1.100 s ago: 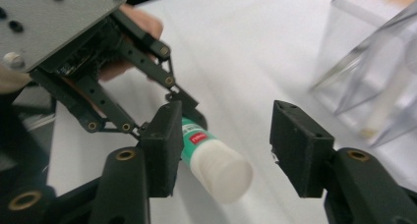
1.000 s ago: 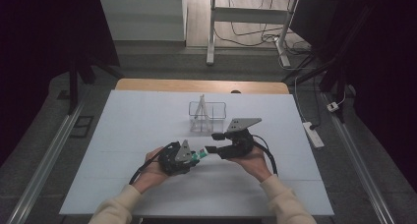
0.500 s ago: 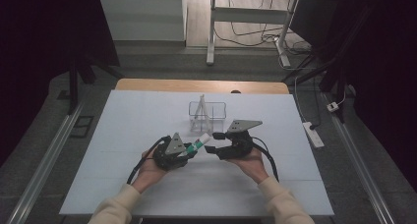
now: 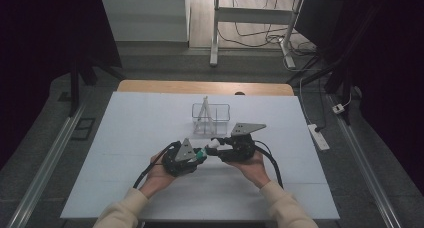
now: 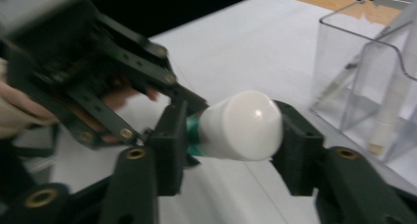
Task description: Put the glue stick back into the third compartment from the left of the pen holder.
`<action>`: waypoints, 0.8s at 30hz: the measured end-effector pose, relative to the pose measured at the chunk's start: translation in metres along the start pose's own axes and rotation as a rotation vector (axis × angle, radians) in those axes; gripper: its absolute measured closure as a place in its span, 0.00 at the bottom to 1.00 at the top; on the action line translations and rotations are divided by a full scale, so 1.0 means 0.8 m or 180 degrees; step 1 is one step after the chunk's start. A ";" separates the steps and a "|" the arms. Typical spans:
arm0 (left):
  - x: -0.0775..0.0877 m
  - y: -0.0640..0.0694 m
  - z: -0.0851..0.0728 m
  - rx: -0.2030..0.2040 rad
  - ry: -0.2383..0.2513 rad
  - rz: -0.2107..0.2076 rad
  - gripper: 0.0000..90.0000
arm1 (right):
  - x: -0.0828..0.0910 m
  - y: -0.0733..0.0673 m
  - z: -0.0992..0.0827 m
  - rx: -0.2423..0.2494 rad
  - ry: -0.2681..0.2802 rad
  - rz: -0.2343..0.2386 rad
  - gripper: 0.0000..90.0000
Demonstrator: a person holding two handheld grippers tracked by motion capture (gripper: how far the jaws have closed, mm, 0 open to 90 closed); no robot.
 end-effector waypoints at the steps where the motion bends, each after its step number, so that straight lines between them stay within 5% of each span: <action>1: -0.001 0.001 0.000 -0.0003 -0.0002 -0.0004 0.73 | 0.001 0.000 0.001 -0.0044 0.0044 0.0049 0.60; 10: -0.006 0.003 -0.001 0.0026 -0.0025 0.0006 0.69 | 0.004 -0.007 0.008 -0.0042 0.0135 0.0256 0.71; 18: 0.008 -0.007 -0.005 0.0270 -0.0001 0.0031 0.48 | 0.017 0.004 0.012 0.0027 0.0184 0.0062 0.72; 24: 0.037 -0.013 -0.021 0.0398 0.0018 0.0054 0.43 | 0.034 0.010 0.025 0.0076 0.0287 -0.0070 0.72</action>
Point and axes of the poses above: each handheld gripper's, and its own axes: x roughly backward along the jaws, z roughly out of its top, y roughly to its right, the point moved 8 cm from there along -x, roughly forward along the jaws, and after that the axes turned 8 degrees about x, right-handed, at the moved point
